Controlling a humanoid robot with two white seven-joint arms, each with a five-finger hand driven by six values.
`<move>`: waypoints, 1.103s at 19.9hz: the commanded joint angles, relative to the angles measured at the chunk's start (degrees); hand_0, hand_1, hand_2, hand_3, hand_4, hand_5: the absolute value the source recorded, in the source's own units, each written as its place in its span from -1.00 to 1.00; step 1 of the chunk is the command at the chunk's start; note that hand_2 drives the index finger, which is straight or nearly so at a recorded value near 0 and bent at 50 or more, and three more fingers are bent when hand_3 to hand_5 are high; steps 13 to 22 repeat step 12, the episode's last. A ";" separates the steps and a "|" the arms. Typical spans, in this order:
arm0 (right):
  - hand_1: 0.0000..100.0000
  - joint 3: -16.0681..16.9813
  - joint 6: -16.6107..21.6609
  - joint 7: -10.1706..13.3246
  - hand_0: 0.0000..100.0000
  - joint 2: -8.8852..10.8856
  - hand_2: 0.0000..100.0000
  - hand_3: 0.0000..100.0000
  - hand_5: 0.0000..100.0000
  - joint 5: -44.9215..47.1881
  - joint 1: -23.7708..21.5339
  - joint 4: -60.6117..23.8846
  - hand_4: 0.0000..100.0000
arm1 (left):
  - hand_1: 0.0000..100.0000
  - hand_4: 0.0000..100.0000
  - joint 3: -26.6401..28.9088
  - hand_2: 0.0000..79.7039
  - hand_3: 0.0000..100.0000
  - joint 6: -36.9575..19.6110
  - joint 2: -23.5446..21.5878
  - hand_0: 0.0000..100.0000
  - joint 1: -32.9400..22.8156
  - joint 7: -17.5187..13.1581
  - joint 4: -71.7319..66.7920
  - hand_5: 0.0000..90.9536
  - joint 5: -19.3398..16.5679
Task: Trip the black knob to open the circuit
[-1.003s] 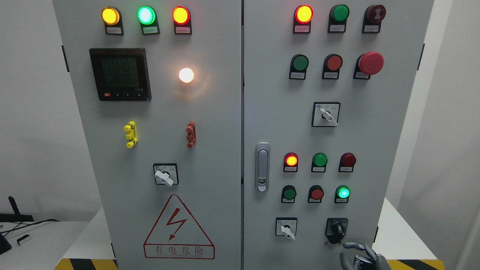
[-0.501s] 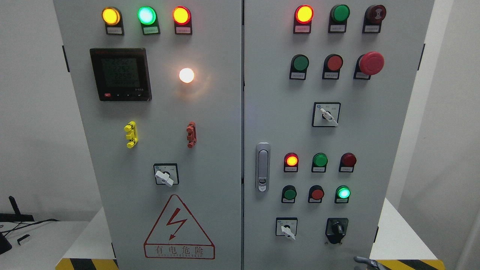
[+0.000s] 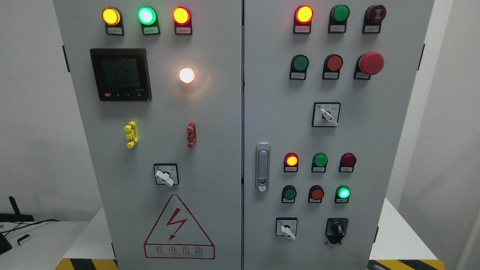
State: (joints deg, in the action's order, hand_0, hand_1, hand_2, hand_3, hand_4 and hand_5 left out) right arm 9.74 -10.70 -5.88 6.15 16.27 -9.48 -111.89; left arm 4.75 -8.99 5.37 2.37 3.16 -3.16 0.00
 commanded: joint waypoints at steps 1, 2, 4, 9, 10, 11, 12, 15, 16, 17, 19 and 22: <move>-1.00 2.91 -0.02 -0.27 -1.00 0.00 -0.65 -0.40 -0.42 0.61 -1.41 -4.21 -0.41 | -0.22 -1.00 0.00 -1.00 -1.00 0.02 -0.01 -0.76 0.00 0.00 0.00 -1.00 -1.76; -1.00 2.91 -0.02 -0.27 -1.00 -0.09 -0.65 -0.41 -0.42 0.61 -1.41 -4.30 -0.42 | -0.22 -1.00 0.00 -1.00 -1.00 0.02 0.08 -0.76 0.00 0.00 0.00 -1.00 -1.76; -1.00 2.91 -0.11 -0.27 -1.00 -0.09 -0.66 -0.41 -0.43 0.61 -1.41 -4.21 -0.42 | -0.22 -1.00 0.00 -1.00 -1.00 0.02 0.08 -0.76 0.00 0.00 0.00 -1.00 -1.76; -1.00 2.91 -0.72 -0.36 -1.00 0.09 -0.66 -0.41 -0.43 1.84 -1.41 -4.21 -0.42 | -0.22 -1.00 0.00 -1.00 -1.00 0.02 -0.01 -0.76 0.00 0.00 0.00 -1.00 -1.76; -1.00 2.83 -0.73 -0.36 -1.00 0.00 -0.66 -0.41 -0.43 1.84 -1.41 -4.21 -0.42 | -0.22 -1.00 0.00 -1.00 -1.00 0.02 -0.01 -0.76 0.00 0.00 0.00 -1.00 -1.76; -1.00 2.83 -0.73 -0.36 -1.00 0.00 -0.66 -0.41 -0.43 1.84 -1.41 -4.21 -0.42 | -0.22 -1.00 0.00 -1.00 -1.00 0.02 0.08 -0.76 0.00 0.00 0.00 -1.00 -1.76; -1.00 2.83 -0.73 -0.27 -1.00 0.00 -0.67 -0.41 -0.43 1.84 -1.41 -4.21 -0.42 | -0.22 -1.00 0.00 -1.00 -1.00 0.02 -0.01 -0.76 0.00 0.00 0.00 -1.00 -1.76; -1.00 2.83 -0.73 -0.27 -1.00 0.00 -0.67 -0.41 -0.43 1.84 -1.41 -4.21 -0.42 | -0.22 -1.00 0.00 -1.00 -1.00 0.02 -0.01 -0.76 0.00 0.00 0.00 -1.00 -1.76; -1.00 2.83 -0.73 -0.27 -1.00 0.00 -0.67 -0.41 -0.43 1.84 -1.41 -4.21 -0.42 | -0.22 -1.00 0.00 -1.00 -1.00 0.02 -0.01 -0.76 0.00 0.00 0.00 -1.00 -1.76; -1.00 2.83 -0.73 -0.27 -1.00 0.00 -0.67 -0.41 -0.43 1.84 -1.41 -4.21 -0.42 | -0.22 -1.00 0.00 -1.00 -1.00 0.02 -0.01 -0.76 0.00 0.00 0.00 -1.00 -1.76; -1.00 2.83 -0.73 -0.27 -1.00 0.00 -0.67 -0.41 -0.43 1.84 -1.41 -4.21 -0.42 | -0.22 -1.00 0.00 -1.00 -1.00 0.02 -0.01 -0.76 0.00 0.00 0.00 -1.00 -1.76; -1.00 2.83 -0.73 -0.27 -1.00 0.00 -0.67 -0.41 -0.43 1.84 -1.41 -4.21 -0.42 | -0.22 -1.00 0.00 -1.00 -1.00 0.02 -0.01 -0.76 0.00 0.00 0.00 -1.00 -1.76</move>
